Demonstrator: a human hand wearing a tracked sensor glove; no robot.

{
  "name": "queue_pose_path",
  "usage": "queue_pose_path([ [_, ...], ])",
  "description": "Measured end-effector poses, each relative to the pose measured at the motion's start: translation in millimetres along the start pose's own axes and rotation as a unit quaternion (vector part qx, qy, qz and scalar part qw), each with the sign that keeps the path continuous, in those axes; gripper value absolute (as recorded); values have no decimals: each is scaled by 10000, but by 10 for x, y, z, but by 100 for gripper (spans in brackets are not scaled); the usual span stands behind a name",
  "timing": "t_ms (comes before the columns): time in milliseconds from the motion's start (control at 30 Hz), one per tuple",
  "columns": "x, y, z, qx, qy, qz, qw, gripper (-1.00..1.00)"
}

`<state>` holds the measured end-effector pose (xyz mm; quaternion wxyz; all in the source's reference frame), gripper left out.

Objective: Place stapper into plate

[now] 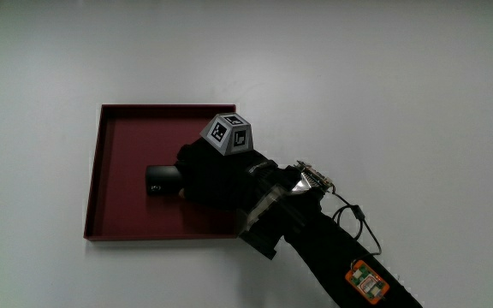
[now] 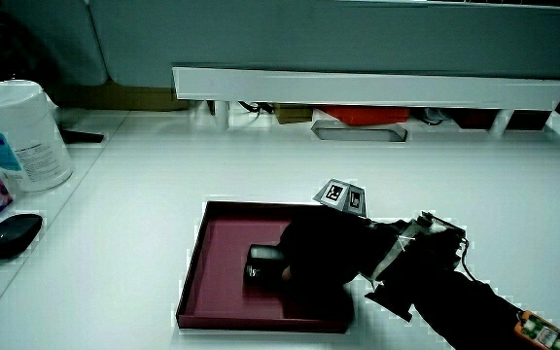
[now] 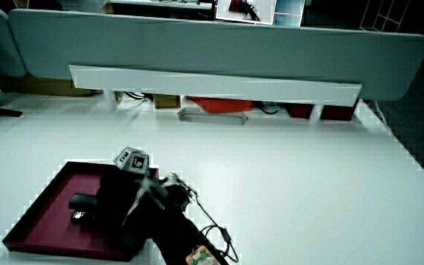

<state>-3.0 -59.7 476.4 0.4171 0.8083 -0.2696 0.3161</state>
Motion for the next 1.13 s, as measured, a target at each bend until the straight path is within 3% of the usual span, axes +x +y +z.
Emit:
queue_pose_path([
  [67, -31, -97, 74, -89, -126, -103, 9998, -100],
  [133, -97, -208, 158, -251, -164, -60, 9995, -100],
  [233, -189, -394, 291, -283, -224, 10, 9993, -100],
  [267, -230, -466, 340, -264, -175, 58, 9995, -100],
  [300, -190, -480, 353, -444, -9, 122, 9989, -100],
  [467, -332, -847, 575, -268, -28, 208, 9994, -100],
  [567, -423, -1077, 671, -258, 13, 47, 9997, -100],
  [600, -425, -1129, 693, -220, 12, 198, 9996, -100],
  [633, -403, -1162, 708, -156, 142, 541, 9983, -100],
  [667, -392, -1199, 727, -64, 484, 978, 9940, -100],
  [733, -449, -1351, 815, -104, 358, 389, 9985, -100],
  [867, -450, -1500, 890, 95, 357, 572, 9977, -100],
  [1000, -440, -1511, 913, 42, 371, 227, 9990, -100],
  [1133, -449, -1418, 870, -20, 540, 147, 9984, -100],
])
